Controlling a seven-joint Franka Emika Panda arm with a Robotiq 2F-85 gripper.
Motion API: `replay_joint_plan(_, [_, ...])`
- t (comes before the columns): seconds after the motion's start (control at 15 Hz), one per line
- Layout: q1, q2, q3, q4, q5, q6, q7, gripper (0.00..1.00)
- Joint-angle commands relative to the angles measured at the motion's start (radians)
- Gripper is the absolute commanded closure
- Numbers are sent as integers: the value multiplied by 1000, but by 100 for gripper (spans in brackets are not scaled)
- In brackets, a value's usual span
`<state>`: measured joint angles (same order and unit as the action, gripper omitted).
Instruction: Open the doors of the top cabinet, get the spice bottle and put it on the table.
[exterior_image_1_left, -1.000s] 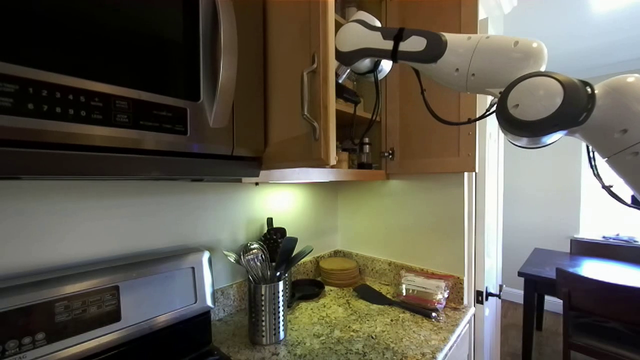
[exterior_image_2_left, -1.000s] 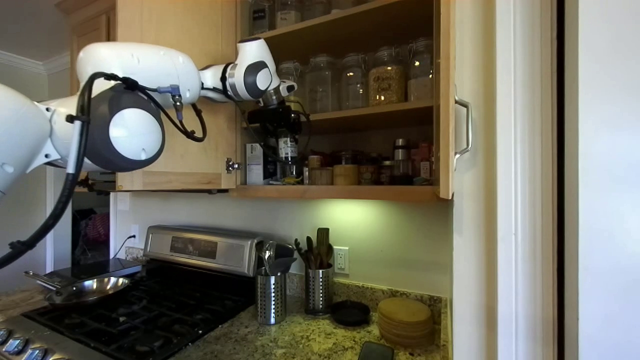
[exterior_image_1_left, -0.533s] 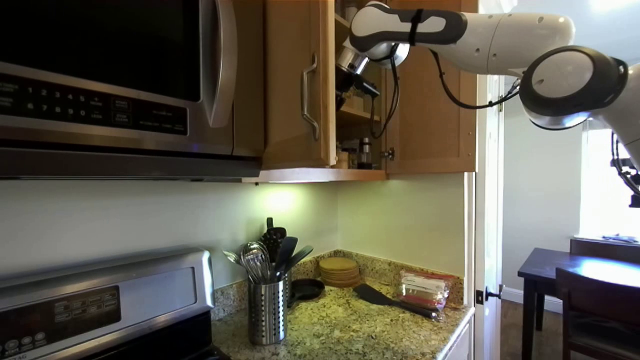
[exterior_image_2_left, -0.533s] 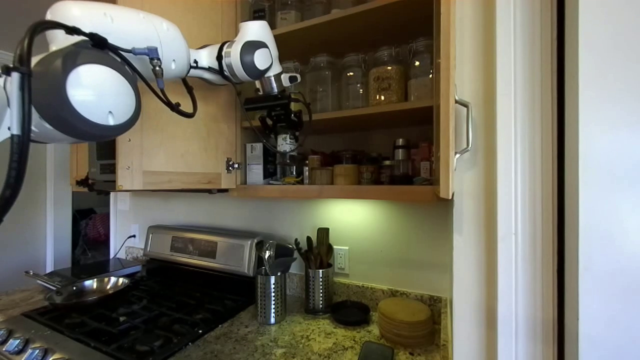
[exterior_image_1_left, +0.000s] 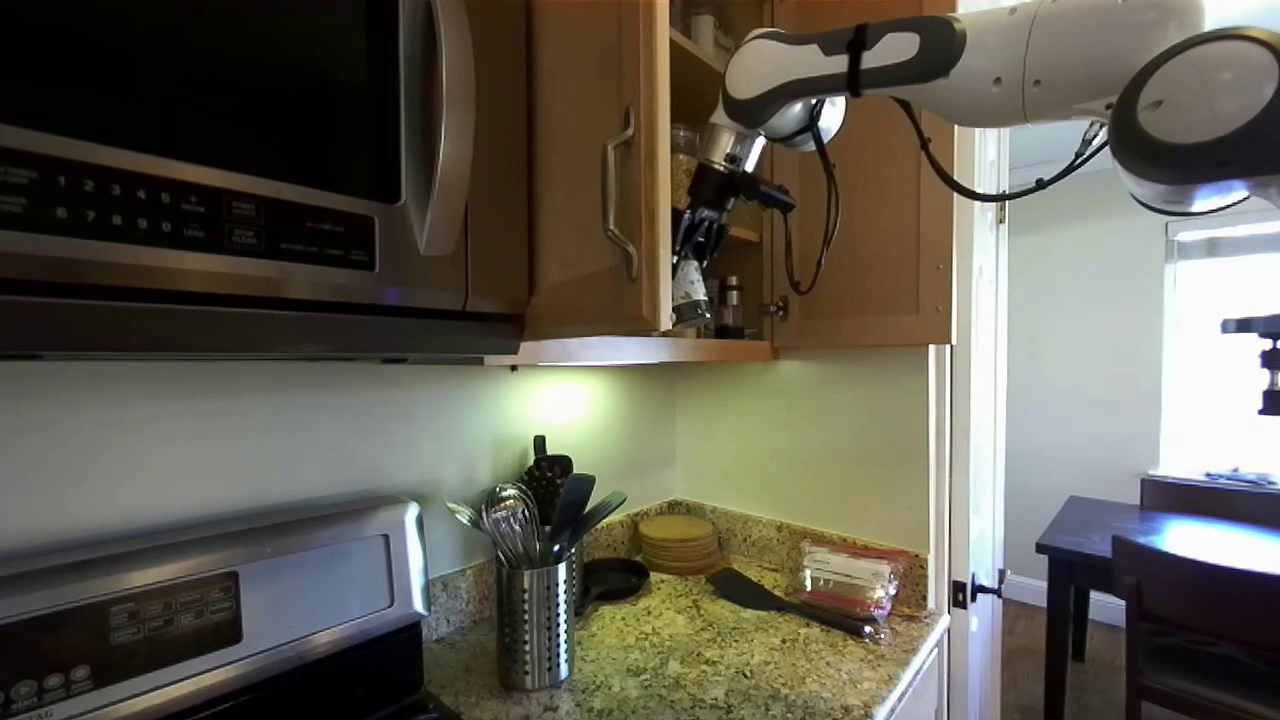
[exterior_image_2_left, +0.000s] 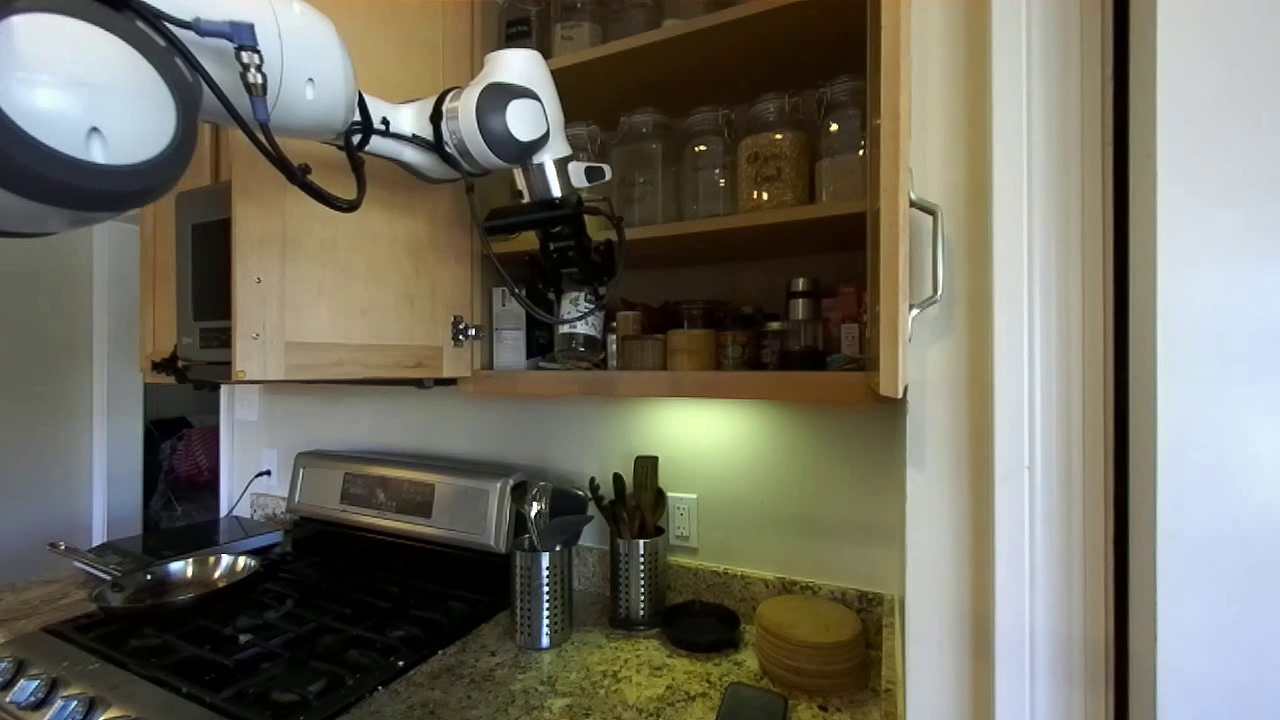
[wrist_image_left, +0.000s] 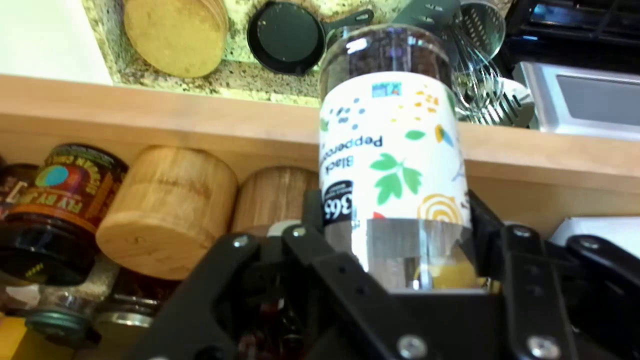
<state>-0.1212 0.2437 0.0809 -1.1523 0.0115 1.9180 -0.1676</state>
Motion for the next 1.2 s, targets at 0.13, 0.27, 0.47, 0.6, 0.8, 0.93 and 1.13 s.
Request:
replay_joint_plan(0.13, [-3, -183, -36, -324, -51, 49, 103, 59])
replay_joint_plan(0.27, [-3, -226, -44, -411, -70, 83, 138, 59])
replay_joint_plan(0.47, [-3, -287, -50, -550, -93, 214, 186, 59])
replay_joint_plan(0.6, [25, -328, -82, -646, -93, 318, 222, 59])
replay_joint_plan(0.8, [30, -390, -86, -796, -102, 452, 256, 59])
replay_joint_plan(0.93, [31, -432, -83, -898, -106, 529, 272, 59])
replay_joint_plan(1.13, [31, -502, -63, -1055, -149, 652, 330, 59])
